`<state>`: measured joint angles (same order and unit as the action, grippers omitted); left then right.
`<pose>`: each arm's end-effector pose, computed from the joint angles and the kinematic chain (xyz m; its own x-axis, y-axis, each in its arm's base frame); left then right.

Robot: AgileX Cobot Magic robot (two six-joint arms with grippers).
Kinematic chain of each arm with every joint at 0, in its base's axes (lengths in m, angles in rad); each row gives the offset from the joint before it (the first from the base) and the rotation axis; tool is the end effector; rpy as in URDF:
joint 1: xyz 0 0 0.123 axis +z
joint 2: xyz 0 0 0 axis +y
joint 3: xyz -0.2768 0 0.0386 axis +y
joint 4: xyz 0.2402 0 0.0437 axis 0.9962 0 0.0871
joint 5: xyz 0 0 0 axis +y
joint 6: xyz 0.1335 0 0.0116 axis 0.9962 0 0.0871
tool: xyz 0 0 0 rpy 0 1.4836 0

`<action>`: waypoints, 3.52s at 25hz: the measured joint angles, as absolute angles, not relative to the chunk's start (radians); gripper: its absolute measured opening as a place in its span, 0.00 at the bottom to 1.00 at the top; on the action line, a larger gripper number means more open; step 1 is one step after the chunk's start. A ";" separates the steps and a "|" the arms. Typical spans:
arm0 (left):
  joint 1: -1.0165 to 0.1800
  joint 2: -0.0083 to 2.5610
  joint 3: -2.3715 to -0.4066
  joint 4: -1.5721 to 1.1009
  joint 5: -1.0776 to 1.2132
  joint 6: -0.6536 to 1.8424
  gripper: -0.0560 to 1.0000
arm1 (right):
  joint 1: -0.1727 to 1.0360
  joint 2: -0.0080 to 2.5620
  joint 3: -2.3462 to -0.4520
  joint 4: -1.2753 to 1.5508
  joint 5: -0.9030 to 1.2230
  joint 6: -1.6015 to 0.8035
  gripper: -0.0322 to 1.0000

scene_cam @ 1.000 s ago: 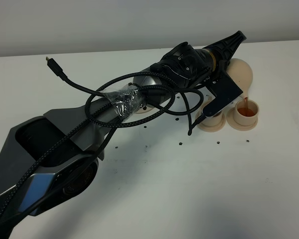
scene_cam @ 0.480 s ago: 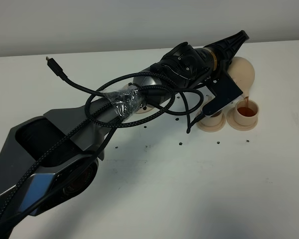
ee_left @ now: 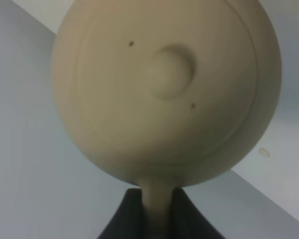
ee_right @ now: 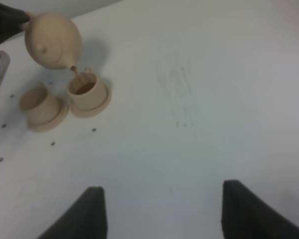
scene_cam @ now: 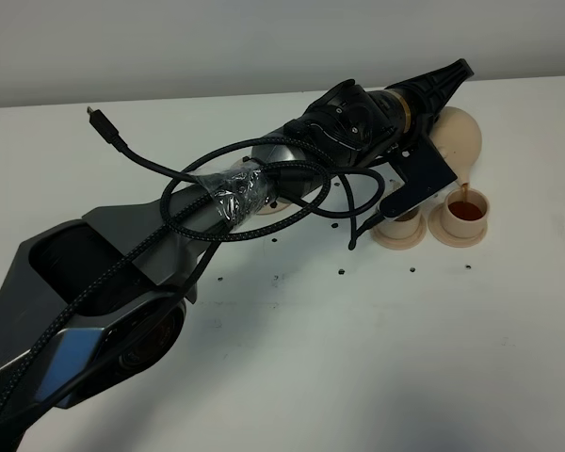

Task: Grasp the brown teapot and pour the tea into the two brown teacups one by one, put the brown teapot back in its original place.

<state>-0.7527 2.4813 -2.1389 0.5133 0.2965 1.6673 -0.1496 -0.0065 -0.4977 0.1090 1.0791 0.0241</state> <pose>0.4500 -0.3951 0.1574 0.6865 0.4830 0.5435 -0.0275 -0.7297 0.6832 0.0317 0.0082 0.2518 -0.4550 0.1447 -0.8787 0.0992 0.9888 0.1115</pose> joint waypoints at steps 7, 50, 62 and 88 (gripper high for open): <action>-0.753 2.481 -2.139 0.513 0.297 1.676 0.16 | -0.150 -0.007 -0.498 0.109 1.079 0.024 0.51; -0.754 2.481 -2.139 0.436 0.261 1.807 0.16 | -0.150 -0.007 -0.498 0.109 1.079 0.024 0.51; -0.754 2.481 -2.139 0.394 0.306 1.777 0.16 | -0.150 -0.007 -0.498 0.109 1.079 0.024 0.51; -0.743 2.373 -2.139 0.252 0.561 1.240 0.16 | -0.150 -0.007 -0.498 0.109 1.079 0.024 0.51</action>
<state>-0.7433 2.3730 -2.1389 0.2522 0.5609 1.2404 -0.1496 -0.0065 -0.4977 0.1090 1.0791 0.0241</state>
